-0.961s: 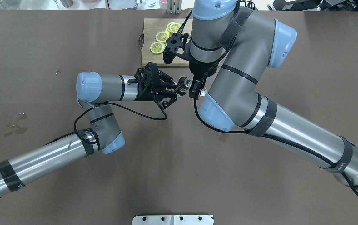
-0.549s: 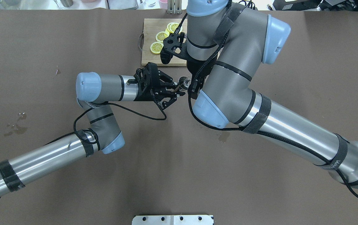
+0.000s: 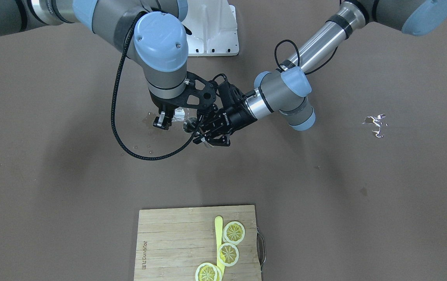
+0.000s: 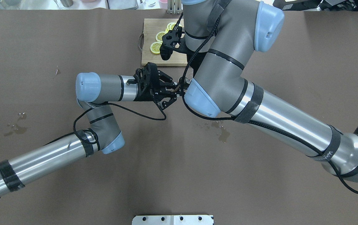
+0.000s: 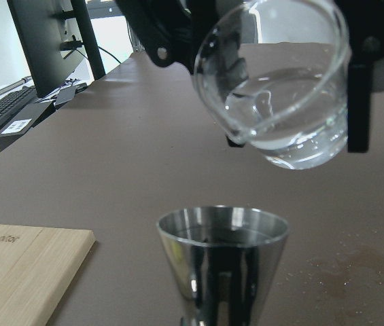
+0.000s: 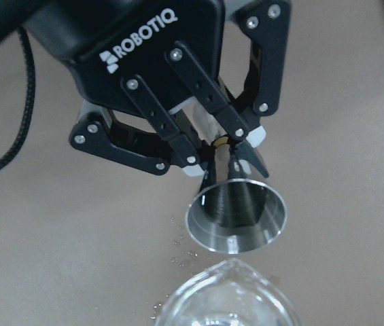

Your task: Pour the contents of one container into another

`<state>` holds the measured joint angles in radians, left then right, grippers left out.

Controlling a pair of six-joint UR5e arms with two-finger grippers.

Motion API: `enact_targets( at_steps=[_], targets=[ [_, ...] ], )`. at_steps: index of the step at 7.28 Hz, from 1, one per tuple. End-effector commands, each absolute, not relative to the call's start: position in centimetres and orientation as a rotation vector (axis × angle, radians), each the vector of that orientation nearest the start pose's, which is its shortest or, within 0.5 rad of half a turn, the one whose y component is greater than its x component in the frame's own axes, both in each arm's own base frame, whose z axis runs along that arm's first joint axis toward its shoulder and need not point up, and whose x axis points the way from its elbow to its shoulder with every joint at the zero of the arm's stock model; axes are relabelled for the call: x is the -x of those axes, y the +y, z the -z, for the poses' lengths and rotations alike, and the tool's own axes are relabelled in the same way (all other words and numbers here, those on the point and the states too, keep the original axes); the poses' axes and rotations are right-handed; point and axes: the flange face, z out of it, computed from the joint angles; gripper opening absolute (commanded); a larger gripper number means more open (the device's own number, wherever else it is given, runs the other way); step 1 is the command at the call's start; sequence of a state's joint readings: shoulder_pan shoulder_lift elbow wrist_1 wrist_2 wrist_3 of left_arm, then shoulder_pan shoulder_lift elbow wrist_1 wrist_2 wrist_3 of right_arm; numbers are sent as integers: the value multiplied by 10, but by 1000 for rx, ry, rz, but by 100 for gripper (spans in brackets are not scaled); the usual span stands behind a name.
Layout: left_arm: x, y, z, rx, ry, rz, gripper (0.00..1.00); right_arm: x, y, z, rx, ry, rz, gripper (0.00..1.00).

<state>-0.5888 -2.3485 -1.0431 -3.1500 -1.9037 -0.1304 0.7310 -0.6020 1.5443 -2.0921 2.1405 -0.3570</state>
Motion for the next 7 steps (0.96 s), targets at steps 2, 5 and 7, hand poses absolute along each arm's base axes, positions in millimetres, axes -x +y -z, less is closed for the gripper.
enact_targets(
  at_steps=[2, 5, 7],
  targets=[
    [-562, -497, -248, -1481, 1209, -892, 0, 484, -544, -116, -246, -679, 1295, 0],
    [-563, -496, -248, -1480, 1210, -893, 0, 487, -547, -108, -200, -665, 1351, 0],
    [-563, -496, -249, -1480, 1208, -895, 0, 488, -546, -114, -176, -660, 1370, 0]
  ],
)
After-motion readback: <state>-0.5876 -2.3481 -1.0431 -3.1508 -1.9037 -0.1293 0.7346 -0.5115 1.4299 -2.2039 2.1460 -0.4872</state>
